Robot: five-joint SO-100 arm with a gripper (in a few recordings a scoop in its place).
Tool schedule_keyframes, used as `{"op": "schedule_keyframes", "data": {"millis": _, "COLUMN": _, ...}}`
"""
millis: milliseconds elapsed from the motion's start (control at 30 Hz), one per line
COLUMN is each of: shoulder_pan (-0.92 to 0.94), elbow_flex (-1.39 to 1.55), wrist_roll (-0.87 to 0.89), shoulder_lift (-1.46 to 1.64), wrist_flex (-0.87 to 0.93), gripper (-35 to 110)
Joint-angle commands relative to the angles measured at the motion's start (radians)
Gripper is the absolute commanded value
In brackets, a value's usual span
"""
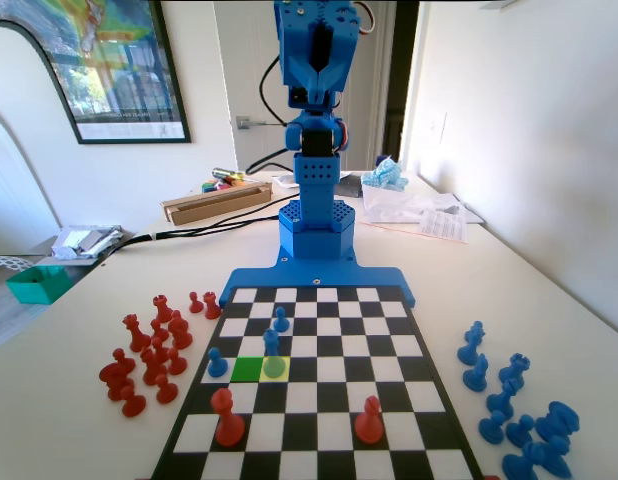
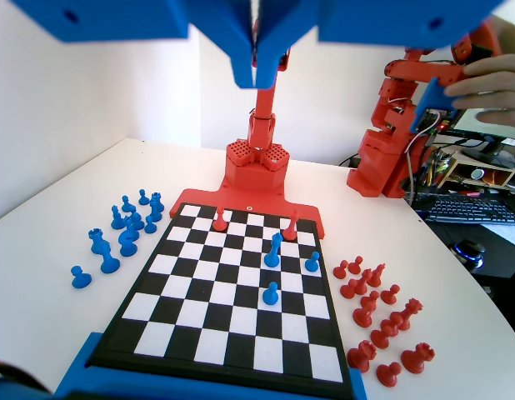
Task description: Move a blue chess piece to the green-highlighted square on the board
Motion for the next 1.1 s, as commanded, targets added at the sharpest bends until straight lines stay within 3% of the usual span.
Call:
{"op": "schedule_keyframes", "data": {"millis": 0, "shoulder_pan": 0.0, "elbow_flex": -0.009, "wrist_roll": -0.011, "shoulder_lift": 0.003, "wrist_flex": -0.018, "gripper": 1}}
{"op": "schedule_keyframes", "data": {"millis": 633, "shoulder_pan": 0.006, "elbow_flex": -0.012, "wrist_roll": -0.009, "shoulder_lift": -0.015, "wrist_flex": -0.014, "gripper": 2}}
{"op": "schedule_keyframes", "data": {"millis": 833, "shoulder_pan": -0.006, "elbow_flex": -0.069, "wrist_roll": 0.002, "shoulder_lift": -0.123, "wrist_flex": 0.0, "gripper": 1}}
{"op": "schedule_keyframes", "data": {"millis": 1067, "shoulder_pan": 0.041, "elbow_flex": -0.313, "wrist_roll": 0.048, "shoulder_lift": -0.451, "wrist_flex": 0.075, "gripper": 1}}
